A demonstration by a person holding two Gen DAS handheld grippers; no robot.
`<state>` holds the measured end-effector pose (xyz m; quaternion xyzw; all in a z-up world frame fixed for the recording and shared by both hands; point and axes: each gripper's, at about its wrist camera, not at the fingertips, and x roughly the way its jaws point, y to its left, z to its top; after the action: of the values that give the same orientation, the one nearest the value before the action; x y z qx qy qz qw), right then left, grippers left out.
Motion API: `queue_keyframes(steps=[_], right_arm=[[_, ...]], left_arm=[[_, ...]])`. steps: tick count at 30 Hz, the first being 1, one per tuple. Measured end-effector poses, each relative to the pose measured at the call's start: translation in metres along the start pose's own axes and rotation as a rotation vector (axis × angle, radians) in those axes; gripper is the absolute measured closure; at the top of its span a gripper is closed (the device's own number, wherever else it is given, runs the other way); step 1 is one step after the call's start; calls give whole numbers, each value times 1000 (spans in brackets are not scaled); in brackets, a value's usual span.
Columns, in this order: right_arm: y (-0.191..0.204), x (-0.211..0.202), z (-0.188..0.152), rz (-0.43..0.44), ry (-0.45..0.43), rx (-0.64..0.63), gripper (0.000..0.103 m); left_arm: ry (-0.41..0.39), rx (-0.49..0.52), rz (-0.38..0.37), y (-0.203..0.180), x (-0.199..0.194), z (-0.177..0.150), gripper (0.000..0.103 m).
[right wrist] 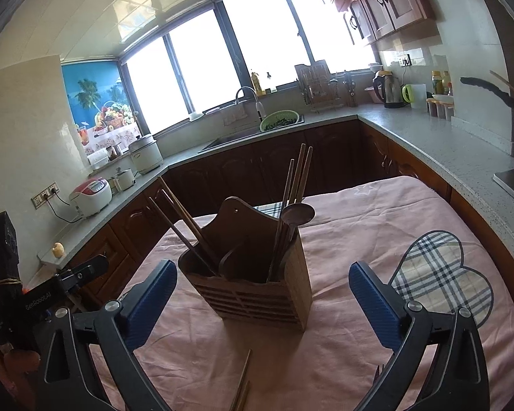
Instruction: Organize utensils
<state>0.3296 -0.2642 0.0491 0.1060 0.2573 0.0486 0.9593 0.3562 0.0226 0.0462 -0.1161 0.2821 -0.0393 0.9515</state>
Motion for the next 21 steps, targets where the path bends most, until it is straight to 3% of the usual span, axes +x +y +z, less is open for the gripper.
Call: queue_keyframes(steps=[15, 21], right_arm=[[21, -75, -51, 21, -54, -19, 0], [26, -101, -79, 19, -75, -39, 0]], left_arm=[[-16, 111, 10, -12, -101, -67, 1], [-57, 97, 40, -6, -130, -93, 1]])
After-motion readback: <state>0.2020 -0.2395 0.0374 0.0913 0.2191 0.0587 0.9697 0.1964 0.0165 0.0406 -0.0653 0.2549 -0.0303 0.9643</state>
